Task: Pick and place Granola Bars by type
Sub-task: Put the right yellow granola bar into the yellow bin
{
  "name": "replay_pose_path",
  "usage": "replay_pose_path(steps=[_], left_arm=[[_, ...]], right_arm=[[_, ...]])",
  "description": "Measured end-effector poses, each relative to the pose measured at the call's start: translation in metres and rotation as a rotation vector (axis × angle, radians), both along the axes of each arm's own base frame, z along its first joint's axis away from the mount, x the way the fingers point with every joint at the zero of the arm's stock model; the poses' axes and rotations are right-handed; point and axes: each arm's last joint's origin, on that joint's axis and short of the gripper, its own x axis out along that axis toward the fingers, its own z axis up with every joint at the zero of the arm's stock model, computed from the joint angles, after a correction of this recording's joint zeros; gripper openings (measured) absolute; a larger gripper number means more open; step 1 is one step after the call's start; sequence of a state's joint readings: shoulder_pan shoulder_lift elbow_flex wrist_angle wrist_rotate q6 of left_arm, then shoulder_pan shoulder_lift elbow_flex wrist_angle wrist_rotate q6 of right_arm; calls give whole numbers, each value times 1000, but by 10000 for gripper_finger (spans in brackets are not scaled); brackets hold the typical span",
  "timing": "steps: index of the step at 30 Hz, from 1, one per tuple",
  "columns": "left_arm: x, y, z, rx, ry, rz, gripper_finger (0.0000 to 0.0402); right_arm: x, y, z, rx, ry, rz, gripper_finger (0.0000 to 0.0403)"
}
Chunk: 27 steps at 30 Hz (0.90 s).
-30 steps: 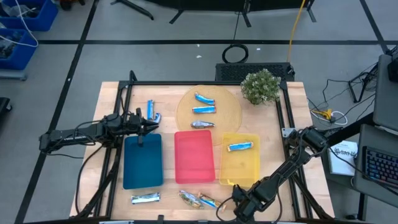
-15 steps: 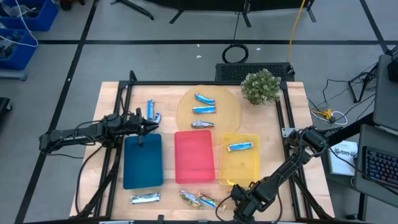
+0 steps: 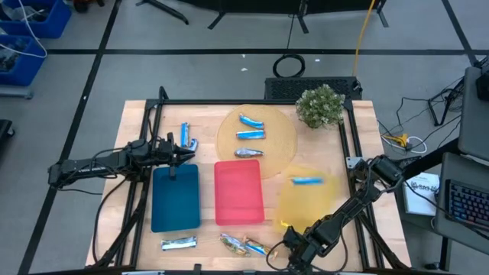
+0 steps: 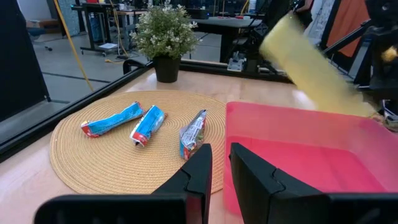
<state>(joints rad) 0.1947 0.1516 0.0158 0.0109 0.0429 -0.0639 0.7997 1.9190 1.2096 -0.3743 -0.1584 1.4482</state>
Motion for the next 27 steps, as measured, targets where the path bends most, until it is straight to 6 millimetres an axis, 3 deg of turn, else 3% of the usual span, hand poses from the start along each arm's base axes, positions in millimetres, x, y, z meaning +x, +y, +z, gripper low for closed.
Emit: replay_pose_path(steps=[9, 15, 27], left_arm=[[0, 0, 0, 0, 0, 0, 63], [0, 0, 0, 0, 0, 0, 63], [0, 0, 0, 0, 0, 0, 63]], right_arm=[[0, -1, -2, 24, -34, 13, 88], [0, -4, 5, -1, -90, 115, 15], [2, -10, 31, -54, -268, 148, 1]])
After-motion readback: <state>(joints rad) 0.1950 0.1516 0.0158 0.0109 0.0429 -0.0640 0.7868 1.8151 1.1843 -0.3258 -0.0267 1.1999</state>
